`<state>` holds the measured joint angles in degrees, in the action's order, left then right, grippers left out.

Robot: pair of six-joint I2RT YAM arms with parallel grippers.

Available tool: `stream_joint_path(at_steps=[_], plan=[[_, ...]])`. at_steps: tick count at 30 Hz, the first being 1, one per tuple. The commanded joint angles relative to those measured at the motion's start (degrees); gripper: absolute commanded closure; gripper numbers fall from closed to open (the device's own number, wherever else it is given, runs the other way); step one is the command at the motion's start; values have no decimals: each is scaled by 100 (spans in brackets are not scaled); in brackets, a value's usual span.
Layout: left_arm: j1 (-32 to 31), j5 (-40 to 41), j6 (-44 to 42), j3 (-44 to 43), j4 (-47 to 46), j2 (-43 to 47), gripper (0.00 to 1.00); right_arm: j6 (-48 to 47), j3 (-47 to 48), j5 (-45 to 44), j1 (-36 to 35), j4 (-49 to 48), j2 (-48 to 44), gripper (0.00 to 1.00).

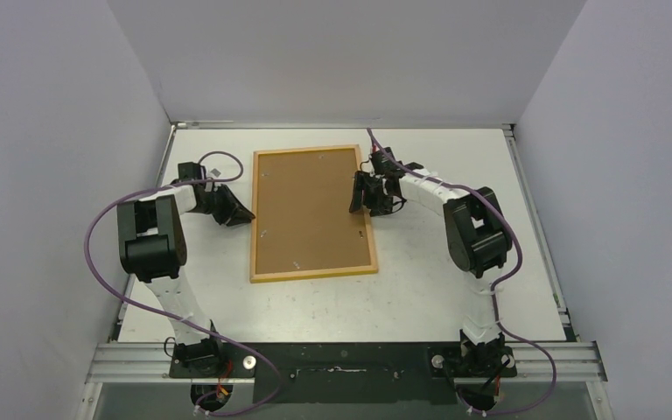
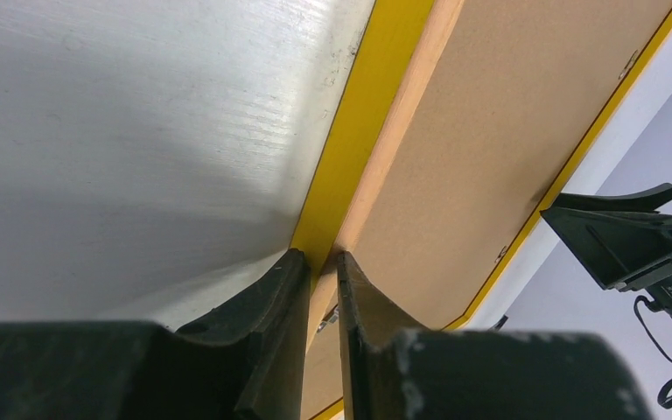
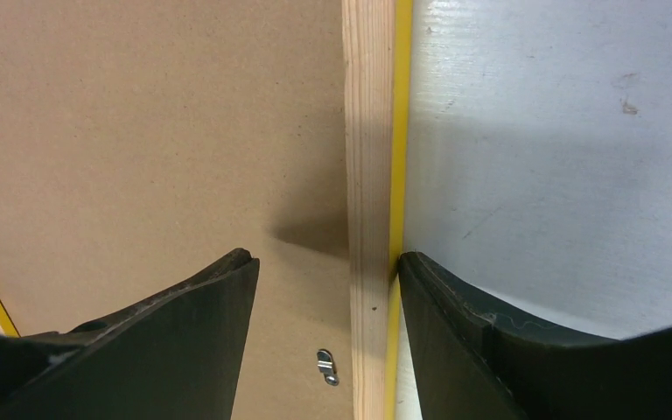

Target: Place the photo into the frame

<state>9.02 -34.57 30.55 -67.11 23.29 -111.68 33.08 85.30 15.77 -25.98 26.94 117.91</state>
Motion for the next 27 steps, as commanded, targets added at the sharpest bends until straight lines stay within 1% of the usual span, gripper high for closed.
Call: stream_joint_path(at_steps=[1,9,11,14,16,18,21,23,24,26,27], plan=[[-181,-131,-128,47,152,-59,85,-87,41,145,-83,22,-94,40],[-496,-154,-17,101,178,-30,88,-317,-255,14,-40,280,-512,40],[-616,-162,102,153,153,-17,88,-365,-349,-266,1,387,-651,40],[-791,-167,504,374,-159,65,89,-369,-481,-949,59,532,-759,39],[-856,-144,814,544,-434,113,89,-376,-553,-1154,91,480,-775,39],[-1122,-111,1018,660,-609,135,89,-422,-533,-1289,95,477,-774,38],[-1317,0,1084,626,-635,117,89,-429,-414,-1520,93,514,-836,38],[-1373,36,1074,555,-592,103,86,-403,-349,-1800,89,571,-957,38],[-1382,63,1056,502,-562,99,82,-405,-313,-1922,88,611,-1067,37],[-1385,131,978,409,-488,102,72,-427,-326,-2284,24,630,-1314,36],[-1385,165,919,352,-445,99,63,-453,-353,-2469,-23,595,-1438,35]])
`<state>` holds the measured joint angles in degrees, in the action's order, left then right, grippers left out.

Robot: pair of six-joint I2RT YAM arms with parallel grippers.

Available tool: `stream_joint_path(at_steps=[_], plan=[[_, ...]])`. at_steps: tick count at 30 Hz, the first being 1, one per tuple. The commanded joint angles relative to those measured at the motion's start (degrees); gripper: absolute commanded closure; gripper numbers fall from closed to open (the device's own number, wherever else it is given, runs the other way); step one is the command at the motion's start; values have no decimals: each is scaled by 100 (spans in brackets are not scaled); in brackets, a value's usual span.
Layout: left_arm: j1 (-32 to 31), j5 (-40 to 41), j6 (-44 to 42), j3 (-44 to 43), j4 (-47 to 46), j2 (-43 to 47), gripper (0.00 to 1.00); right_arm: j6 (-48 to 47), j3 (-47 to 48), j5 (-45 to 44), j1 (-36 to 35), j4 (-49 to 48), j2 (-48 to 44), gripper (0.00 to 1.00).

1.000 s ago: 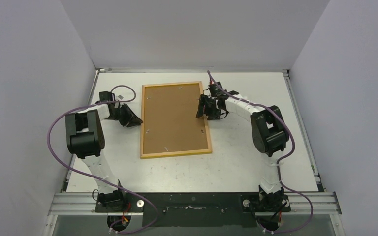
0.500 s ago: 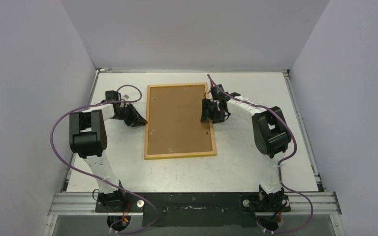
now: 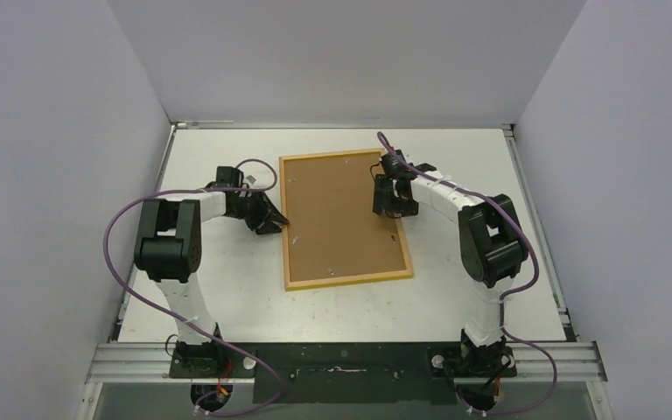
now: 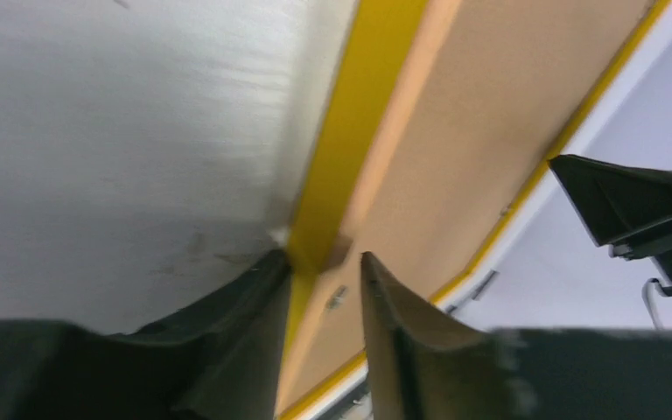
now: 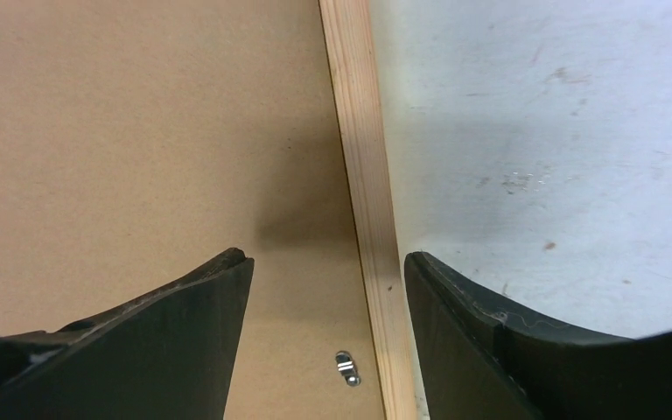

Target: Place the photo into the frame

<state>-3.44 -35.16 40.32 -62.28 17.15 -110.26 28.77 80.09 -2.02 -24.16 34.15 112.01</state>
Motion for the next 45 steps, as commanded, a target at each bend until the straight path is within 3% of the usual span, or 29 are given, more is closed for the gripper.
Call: stream_joint_path(at_steps=[1,4,9,16,29,35,38,45], plan=[[-146,269,-122,-192,219,-65,59,-48,138,-744,-257,-153,-942,34],[-188,335,-411,-441,477,-221,55,-32,111,-298,-399,-295,-1020,34],[-266,436,-669,-837,797,-534,57,752,-326,1487,-543,-1462,-857,40],[-399,449,-575,-866,849,-617,74,2713,-781,2600,-781,-3345,-419,57],[-701,955,-514,-728,1034,-406,79,3412,-728,2487,-1100,-2958,-167,56],[-702,805,-761,-788,1121,-350,79,3820,-845,1787,-1432,-2821,-258,56],[-689,704,-887,-880,1417,-378,76,4139,-824,1530,-1625,-2678,-225,56],[-712,279,-917,-624,1030,-333,68,4274,-846,990,-2005,-2645,-243,53]])
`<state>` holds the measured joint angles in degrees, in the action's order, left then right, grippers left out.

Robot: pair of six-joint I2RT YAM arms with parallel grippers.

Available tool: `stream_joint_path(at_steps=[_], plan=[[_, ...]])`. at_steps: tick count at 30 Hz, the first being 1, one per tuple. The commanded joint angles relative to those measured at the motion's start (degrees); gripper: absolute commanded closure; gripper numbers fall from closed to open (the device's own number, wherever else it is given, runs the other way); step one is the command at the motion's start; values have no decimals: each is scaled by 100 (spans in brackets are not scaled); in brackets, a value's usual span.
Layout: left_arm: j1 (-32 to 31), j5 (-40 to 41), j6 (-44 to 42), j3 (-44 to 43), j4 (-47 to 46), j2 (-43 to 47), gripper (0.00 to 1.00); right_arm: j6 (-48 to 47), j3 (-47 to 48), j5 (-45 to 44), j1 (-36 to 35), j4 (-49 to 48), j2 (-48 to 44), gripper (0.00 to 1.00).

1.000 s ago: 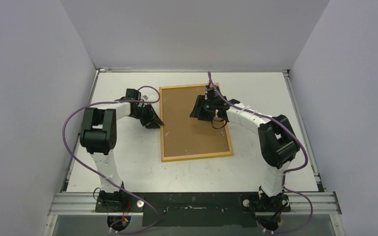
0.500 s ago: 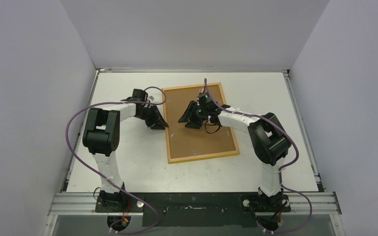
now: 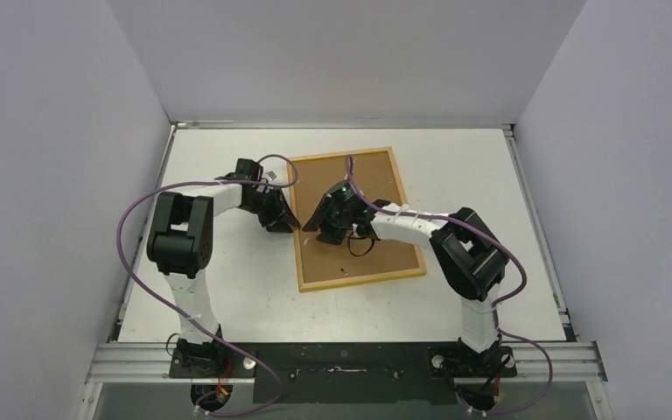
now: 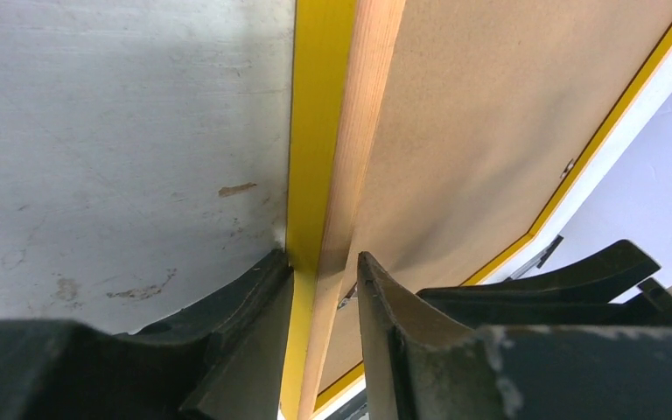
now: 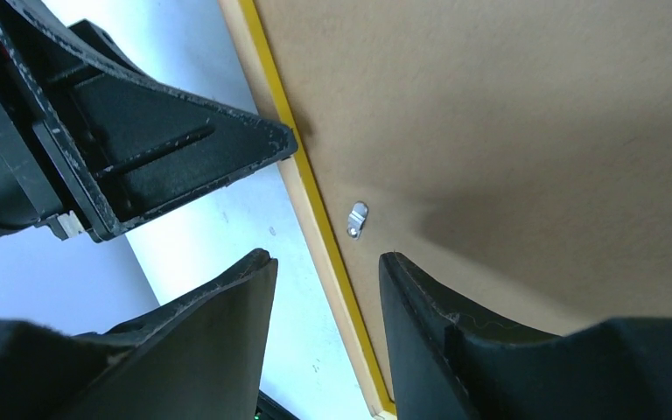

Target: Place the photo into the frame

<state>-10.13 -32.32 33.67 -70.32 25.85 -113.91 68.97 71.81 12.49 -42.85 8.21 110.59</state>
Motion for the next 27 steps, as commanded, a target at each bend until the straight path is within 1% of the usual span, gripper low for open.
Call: stream_joint_path(at_steps=[1,5,9,14,21,27], plan=[[-48,-59,-254,216,102,39,67,253,-26,-480,-150,-18,-106,53],[-35,-9,-286,254,30,47,67,191,-19,-403,-146,27,-18,56],[-25,-11,-190,264,49,9,73,239,72,-287,-143,-21,138,60],[-22,41,-223,271,119,-8,79,282,139,-192,-189,-107,309,61],[-15,61,-256,247,175,-50,83,254,228,-41,-171,-152,463,60],[-17,63,-238,242,197,-68,84,308,245,118,-156,-265,548,61]])
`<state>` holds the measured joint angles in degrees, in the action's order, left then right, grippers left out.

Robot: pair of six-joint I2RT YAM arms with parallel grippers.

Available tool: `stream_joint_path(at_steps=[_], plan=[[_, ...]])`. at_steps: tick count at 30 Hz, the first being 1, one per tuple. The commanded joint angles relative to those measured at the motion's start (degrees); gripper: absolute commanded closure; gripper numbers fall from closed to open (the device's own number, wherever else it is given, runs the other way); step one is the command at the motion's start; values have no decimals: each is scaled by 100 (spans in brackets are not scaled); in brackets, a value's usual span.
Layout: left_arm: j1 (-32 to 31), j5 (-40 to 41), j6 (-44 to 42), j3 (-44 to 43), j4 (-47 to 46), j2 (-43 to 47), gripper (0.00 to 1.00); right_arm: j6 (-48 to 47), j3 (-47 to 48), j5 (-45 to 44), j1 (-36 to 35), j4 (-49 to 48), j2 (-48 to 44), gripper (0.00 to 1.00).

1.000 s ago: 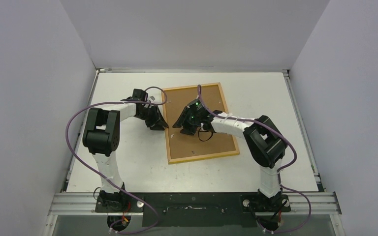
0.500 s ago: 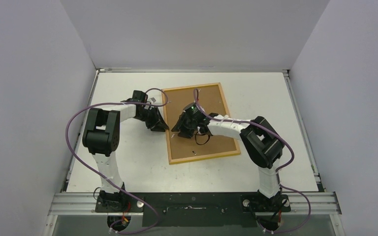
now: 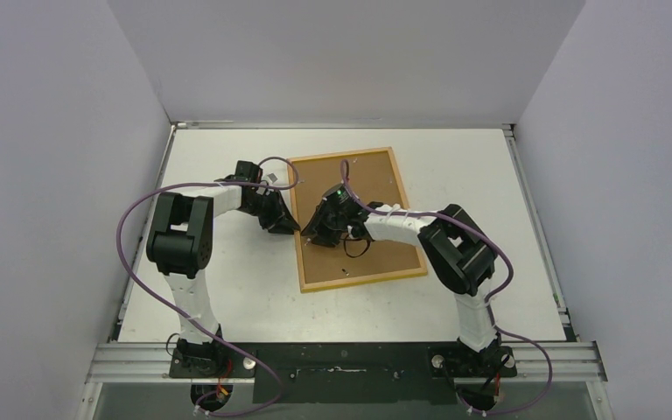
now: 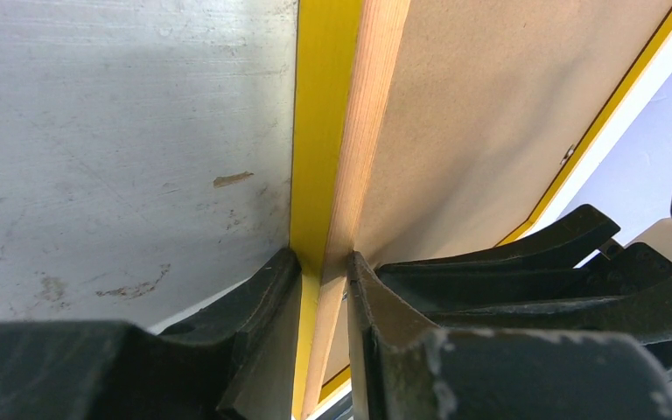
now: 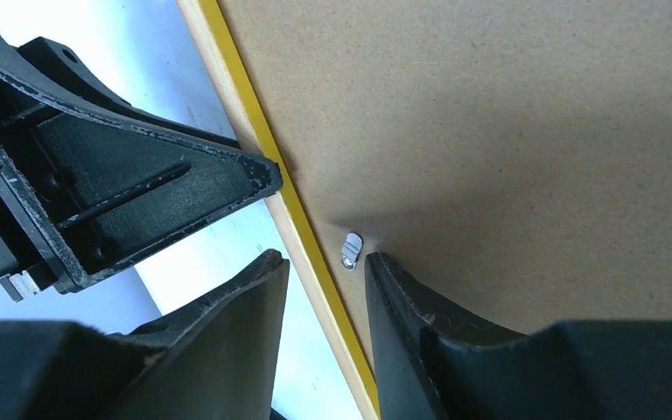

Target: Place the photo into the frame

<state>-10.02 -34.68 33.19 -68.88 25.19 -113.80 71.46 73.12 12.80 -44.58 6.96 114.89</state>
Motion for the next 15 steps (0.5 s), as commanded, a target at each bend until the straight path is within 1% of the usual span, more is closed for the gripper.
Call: stream_joint_path(at_steps=[1,5,15], plan=[[-26,303,-183,91,267,-79,84,96,64,144,33,-291,119,61],[-32,297,-159,34,299,-103,84,226,-45,337,72,-770,125,60],[-31,288,-163,8,337,-180,84,37,-129,363,72,-1069,144,59]])
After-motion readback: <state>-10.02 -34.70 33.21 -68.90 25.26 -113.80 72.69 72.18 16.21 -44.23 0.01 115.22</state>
